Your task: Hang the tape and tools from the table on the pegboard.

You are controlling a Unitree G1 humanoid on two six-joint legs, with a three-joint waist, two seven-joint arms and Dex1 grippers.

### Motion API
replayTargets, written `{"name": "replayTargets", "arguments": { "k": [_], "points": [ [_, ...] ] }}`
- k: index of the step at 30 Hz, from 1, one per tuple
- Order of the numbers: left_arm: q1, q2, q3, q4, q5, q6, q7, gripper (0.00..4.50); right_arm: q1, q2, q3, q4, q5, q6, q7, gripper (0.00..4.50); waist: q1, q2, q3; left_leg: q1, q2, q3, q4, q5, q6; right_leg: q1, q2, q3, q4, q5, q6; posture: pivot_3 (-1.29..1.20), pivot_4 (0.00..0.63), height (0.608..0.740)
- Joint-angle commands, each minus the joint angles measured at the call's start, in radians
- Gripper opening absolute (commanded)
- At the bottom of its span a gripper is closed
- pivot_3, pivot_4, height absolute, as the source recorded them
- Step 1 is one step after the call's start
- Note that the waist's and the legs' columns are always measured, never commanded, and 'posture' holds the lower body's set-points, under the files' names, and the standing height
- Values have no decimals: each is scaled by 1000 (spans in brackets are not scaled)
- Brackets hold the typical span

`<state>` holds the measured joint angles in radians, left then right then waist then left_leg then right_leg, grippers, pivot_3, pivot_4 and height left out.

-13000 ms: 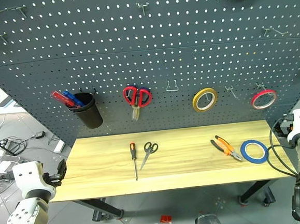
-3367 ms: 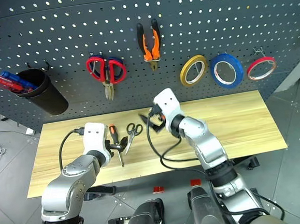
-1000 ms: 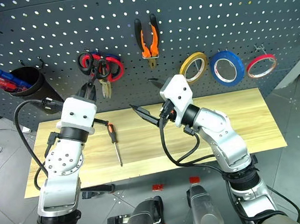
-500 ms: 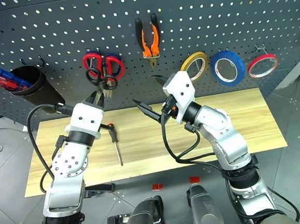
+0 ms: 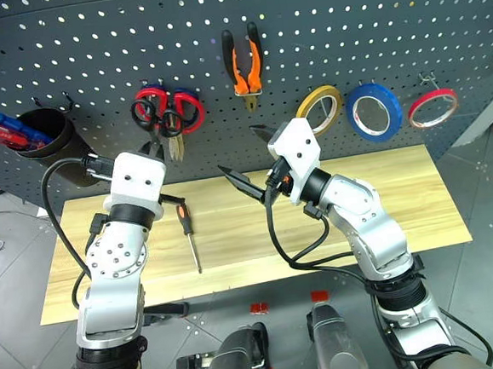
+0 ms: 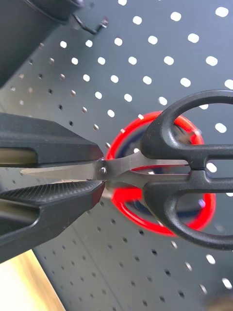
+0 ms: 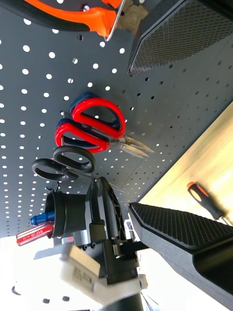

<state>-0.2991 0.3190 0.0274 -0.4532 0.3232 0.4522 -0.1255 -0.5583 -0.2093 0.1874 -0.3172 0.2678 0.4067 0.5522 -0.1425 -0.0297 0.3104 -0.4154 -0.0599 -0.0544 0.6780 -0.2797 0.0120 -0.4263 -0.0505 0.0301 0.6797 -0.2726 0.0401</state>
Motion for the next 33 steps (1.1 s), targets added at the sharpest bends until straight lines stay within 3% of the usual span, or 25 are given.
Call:
{"name": "replayTargets", "arguments": {
  "k": [1,16,17,23,26,29,33],
  "points": [
    [-24,-10,4,-8,17,24,19,137,-5,4,-8,-26,26,5,8,4500,0,0,0,0,0,0,0,0,0,0,0,0,0,0,0,-246,317,740],
    [-73,-47,-1,70,-23,86,18,137,-34,26,-8,-38,28,-1,-4,4500,-1,0,0,0,0,0,0,0,0,0,0,0,1,0,0,-249,318,740],
    [-70,-49,0,66,-28,88,15,849,-33,27,-6,-41,28,-1,-3,4500,0,0,0,0,0,0,0,0,0,0,0,0,0,0,0,-249,318,740],
    [16,-68,1,23,-30,154,12,2596,7,14,24,-62,15,11,5,4500,-4,0,0,0,0,0,0,0,0,0,0,0,0,0,0,-255,320,740],
    [120,-136,60,-4,-78,272,16,3476,43,-8,59,-89,11,54,7,4500,-3,0,0,0,0,0,0,0,0,0,0,0,1,0,0,-254,327,740],
    [171,-194,148,7,-137,371,20,3476,61,-20,94,-112,8,119,-6,4500,-2,0,0,0,0,0,0,0,0,0,0,0,0,0,0,-249,341,740],
    [137,-185,221,102,-218,453,-19,3476,34,-4,137,-135,14,282,-51,4500,2,0,1,1,1,-2,2,1,0,1,0,-2,2,1,-1,-246,360,740]
  ]
}}
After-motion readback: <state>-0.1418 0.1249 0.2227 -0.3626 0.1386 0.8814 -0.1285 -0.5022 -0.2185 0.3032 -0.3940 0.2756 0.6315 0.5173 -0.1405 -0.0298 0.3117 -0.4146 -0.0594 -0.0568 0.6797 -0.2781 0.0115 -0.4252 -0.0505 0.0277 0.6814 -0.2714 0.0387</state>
